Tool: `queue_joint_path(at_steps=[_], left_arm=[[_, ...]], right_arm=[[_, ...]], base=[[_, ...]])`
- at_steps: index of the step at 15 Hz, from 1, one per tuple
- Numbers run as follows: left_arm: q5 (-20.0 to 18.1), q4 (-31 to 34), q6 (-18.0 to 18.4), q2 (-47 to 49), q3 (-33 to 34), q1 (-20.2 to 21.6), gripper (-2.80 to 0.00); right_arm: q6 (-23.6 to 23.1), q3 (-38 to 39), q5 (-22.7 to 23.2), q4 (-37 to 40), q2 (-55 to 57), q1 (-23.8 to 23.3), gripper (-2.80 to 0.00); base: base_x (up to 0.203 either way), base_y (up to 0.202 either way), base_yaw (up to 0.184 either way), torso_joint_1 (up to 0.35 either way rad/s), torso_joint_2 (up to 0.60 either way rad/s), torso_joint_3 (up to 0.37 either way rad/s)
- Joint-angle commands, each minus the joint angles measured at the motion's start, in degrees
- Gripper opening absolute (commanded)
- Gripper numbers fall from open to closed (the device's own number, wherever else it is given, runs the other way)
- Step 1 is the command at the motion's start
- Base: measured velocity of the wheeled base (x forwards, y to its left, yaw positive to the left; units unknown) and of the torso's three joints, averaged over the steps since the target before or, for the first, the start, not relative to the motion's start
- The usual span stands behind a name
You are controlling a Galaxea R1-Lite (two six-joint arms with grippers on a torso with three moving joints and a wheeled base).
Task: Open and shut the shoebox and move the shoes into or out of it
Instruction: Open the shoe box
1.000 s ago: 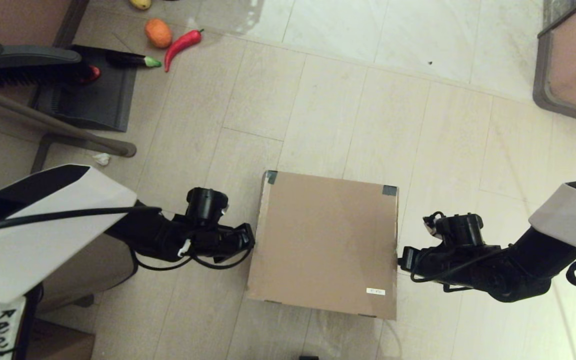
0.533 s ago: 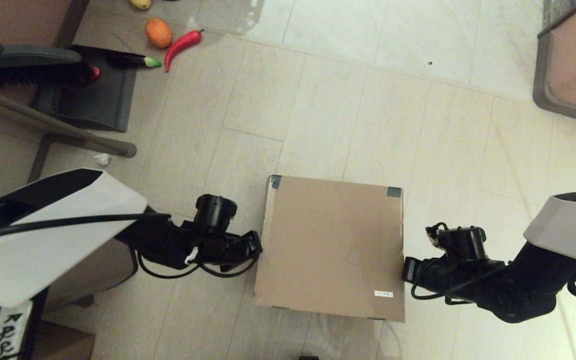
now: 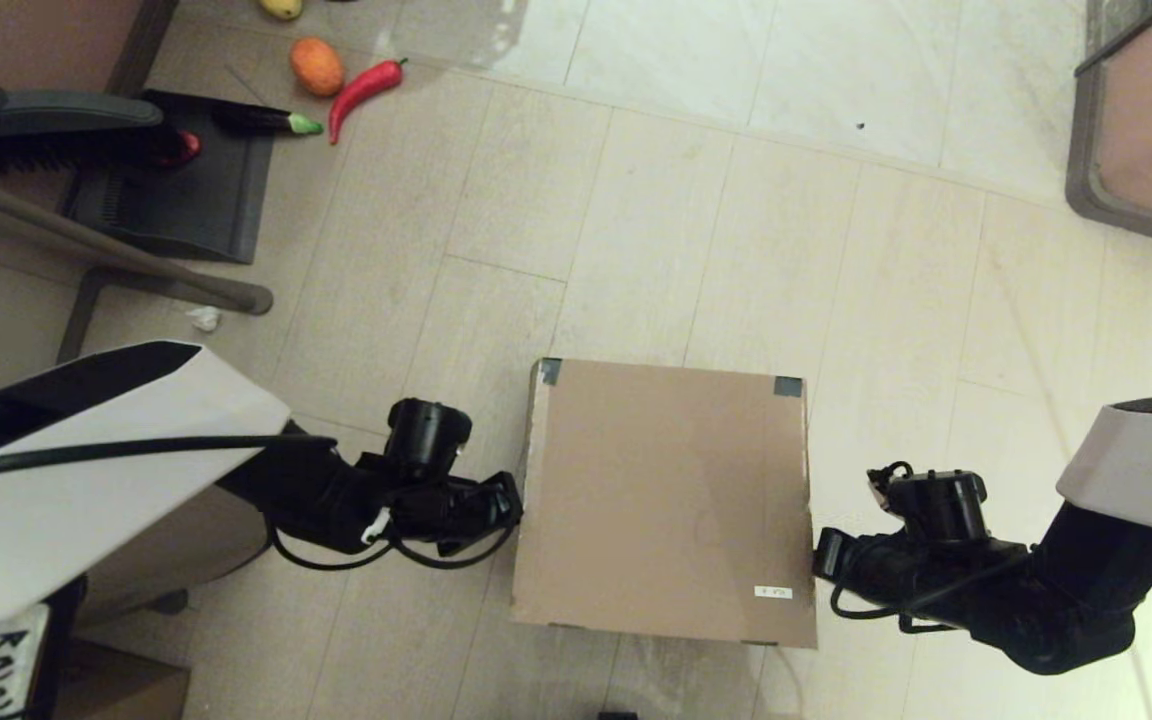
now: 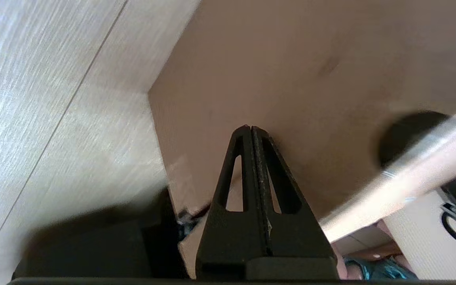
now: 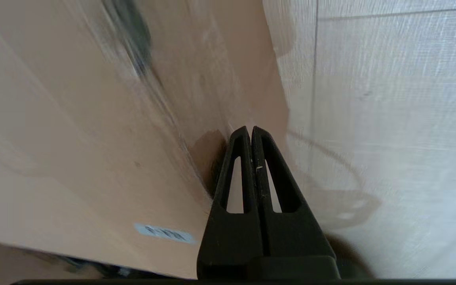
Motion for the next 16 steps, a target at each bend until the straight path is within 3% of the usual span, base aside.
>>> queue_joint_path(at_steps=[1,4,16], left_arm=[[-0.12,-0.13,-0.20,-2.40,-0.03,-0.03,-2.80],[-0.04,-0.04,-0.21,-3.57,0.46,-0.05,-2.80],[0.08,0.79,-0.43,-11.96,2.47,-0.64,-2.80]], right_arm=[[1.42,-0.13,0.23,-0.23,-1.45,0.00,-2.80],[5.40,-0.08,0.36,-0.09,-2.64,0.06,-2.80],[12.45,-0.36,3.61,8.91,-14.24,0.00,-2.80]], base=[[0.000,0.000,0.000,0.000,0.00,0.000],[0.000,0.000,0.000,0.000,0.00,0.000],[0.000,0.000,0.000,0.000,0.00,0.000]])
